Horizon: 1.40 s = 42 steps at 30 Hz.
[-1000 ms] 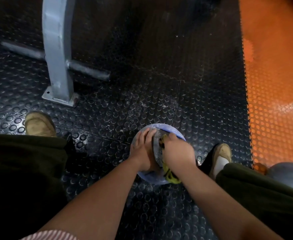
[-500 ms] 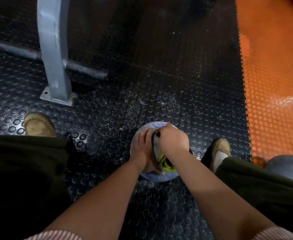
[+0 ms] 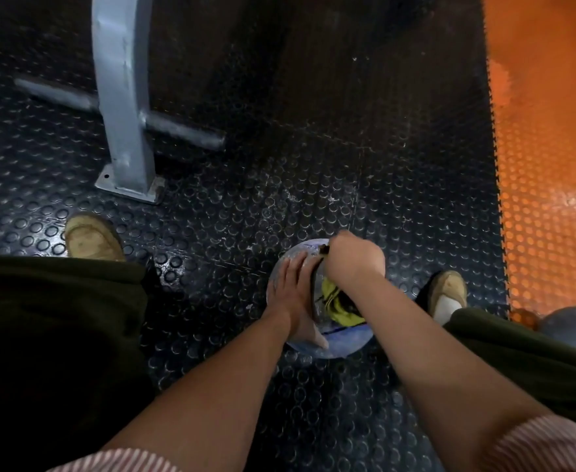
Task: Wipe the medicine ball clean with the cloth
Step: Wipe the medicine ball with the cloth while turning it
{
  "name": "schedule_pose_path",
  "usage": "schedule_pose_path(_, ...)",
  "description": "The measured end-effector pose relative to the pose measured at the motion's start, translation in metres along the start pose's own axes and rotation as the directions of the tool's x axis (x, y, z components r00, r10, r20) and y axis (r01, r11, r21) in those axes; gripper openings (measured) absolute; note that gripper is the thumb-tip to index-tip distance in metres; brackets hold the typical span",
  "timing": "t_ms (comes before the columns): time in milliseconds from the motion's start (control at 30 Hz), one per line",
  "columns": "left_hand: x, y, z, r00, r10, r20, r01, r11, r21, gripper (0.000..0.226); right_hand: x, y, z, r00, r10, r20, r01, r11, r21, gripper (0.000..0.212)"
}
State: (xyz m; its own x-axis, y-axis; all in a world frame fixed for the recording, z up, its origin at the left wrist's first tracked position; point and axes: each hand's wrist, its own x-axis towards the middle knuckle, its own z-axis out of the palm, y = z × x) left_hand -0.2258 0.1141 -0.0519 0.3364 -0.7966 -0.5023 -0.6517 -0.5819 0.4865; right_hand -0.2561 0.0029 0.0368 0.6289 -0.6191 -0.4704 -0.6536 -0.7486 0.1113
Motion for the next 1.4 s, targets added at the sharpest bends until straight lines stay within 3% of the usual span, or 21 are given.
schedule_pose_path(233, 0.018, -0.004, -0.01, 1.0, -0.009, -0.016, 0.006, 0.981, -0.193, 0.125, -0.065, 0.0, 0.036, 0.991, -0.132, -0.007, 0.132, 0.991, -0.026, 0.027)
schedule_pose_path(367, 0.017, 0.001, -0.01, 1.0, -0.006, -0.015, 0.003, 0.983, -0.184, 0.121, -0.066, 0.002, 0.034, 0.994, -0.109, 0.008, 0.109, 0.994, -0.011, 0.025)
schedule_pose_path(633, 0.01, 0.005, -0.012, 1.0, -0.008, 0.024, 0.007, 0.999, 0.045, 0.15, 0.008, 0.007, -0.007, 0.999, 0.009, 0.039, -0.009, 1.0, 0.001, 0.028)
schedule_pose_path(700, 0.01, 0.002, -0.012, 1.0, -0.004, 0.022, 0.004, 1.0, 0.015, 0.15, 0.012, 0.009, -0.005, 0.999, -0.006, 0.05, 0.004, 1.0, 0.031, 0.028)
schedule_pose_path(900, 0.027, 0.0, -0.024, 0.999, -0.006, 0.051, 0.014, 0.987, -0.161, 0.133, -0.038, 0.021, 0.026, 0.993, -0.12, -0.007, 0.12, 0.993, 0.001, 0.028)
schedule_pose_path(1067, 0.017, 0.005, -0.018, 0.996, 0.081, -0.037, -0.086, 0.984, -0.156, 0.122, -0.047, 0.032, 0.031, 0.992, -0.122, 0.004, 0.122, 0.99, 0.069, 0.029)
schedule_pose_path(1200, 0.02, 0.001, -0.002, 0.994, 0.07, -0.086, -0.075, 0.996, -0.052, 0.12, -0.027, 0.037, 0.022, 0.992, -0.098, 0.077, 0.082, 0.978, 0.189, 0.033)
schedule_pose_path(1300, 0.031, -0.003, -0.003, 0.997, 0.009, -0.076, -0.013, 0.999, -0.053, 0.143, 0.0, 0.036, 0.0, 0.997, 0.016, 0.074, -0.033, 0.971, 0.237, 0.03)
schedule_pose_path(1400, 0.037, 0.003, -0.006, 0.999, -0.012, -0.042, 0.013, 1.0, 0.025, 0.155, 0.014, 0.023, -0.005, 1.0, 0.01, 0.026, -0.015, 0.981, 0.195, 0.032)
